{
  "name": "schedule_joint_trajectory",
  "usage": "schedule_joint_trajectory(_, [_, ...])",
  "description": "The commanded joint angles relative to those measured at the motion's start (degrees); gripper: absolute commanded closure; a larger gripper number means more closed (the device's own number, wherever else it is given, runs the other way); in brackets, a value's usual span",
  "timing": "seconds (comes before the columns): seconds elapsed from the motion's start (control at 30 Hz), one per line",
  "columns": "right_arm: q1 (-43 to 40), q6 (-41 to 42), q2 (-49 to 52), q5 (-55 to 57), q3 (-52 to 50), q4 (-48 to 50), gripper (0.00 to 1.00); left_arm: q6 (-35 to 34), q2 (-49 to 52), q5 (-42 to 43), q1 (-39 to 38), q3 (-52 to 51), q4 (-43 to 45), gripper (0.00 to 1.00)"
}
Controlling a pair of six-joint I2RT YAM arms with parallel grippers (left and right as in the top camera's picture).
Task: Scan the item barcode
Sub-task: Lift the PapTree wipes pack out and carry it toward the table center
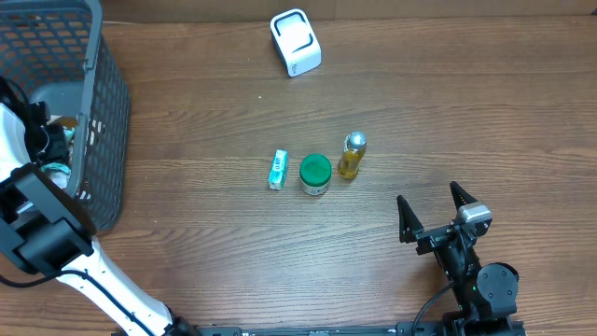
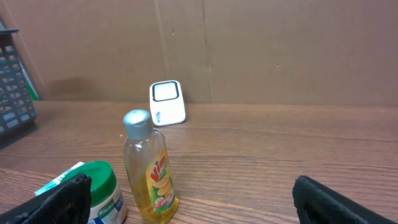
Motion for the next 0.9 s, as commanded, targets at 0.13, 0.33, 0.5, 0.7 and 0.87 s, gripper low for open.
schedule_joint_trajectory(0.13, [-0.1, -0.1, -0.6, -0.3, -0.6, 0.3, 0.0, -6.3, -5.2, 4.7, -3.2, 6.2, -1.8, 0.88])
schedule_joint_trajectory(0.33, [-0.1, -0.1, -0.6, -0.3, -0.6, 0.2, 0.0, -13.2, -16.5, 0.3, -4.5, 9.5, 1.0, 0.88])
schedule_joint_trajectory(0.5, [-0.1, -0.1, -0.6, -0.3, -0.6, 0.2, 0.0, -20.8, -26.3, -1.1, -4.7, 9.5, 1.5, 0.9])
schedule_joint_trajectory(0.7, [-0.1, -0.1, -0.6, -0.3, -0.6, 0.2, 0.0, -26.3, -35.2, 4.0, -4.7, 9.5, 1.4, 0.9])
schedule_joint_trajectory(0.87, [-0.1, -0.1, -0.6, -0.3, -0.6, 0.3, 0.0, -26.9, -39.2, 16.2, -6.3, 9.5, -2.1, 0.89])
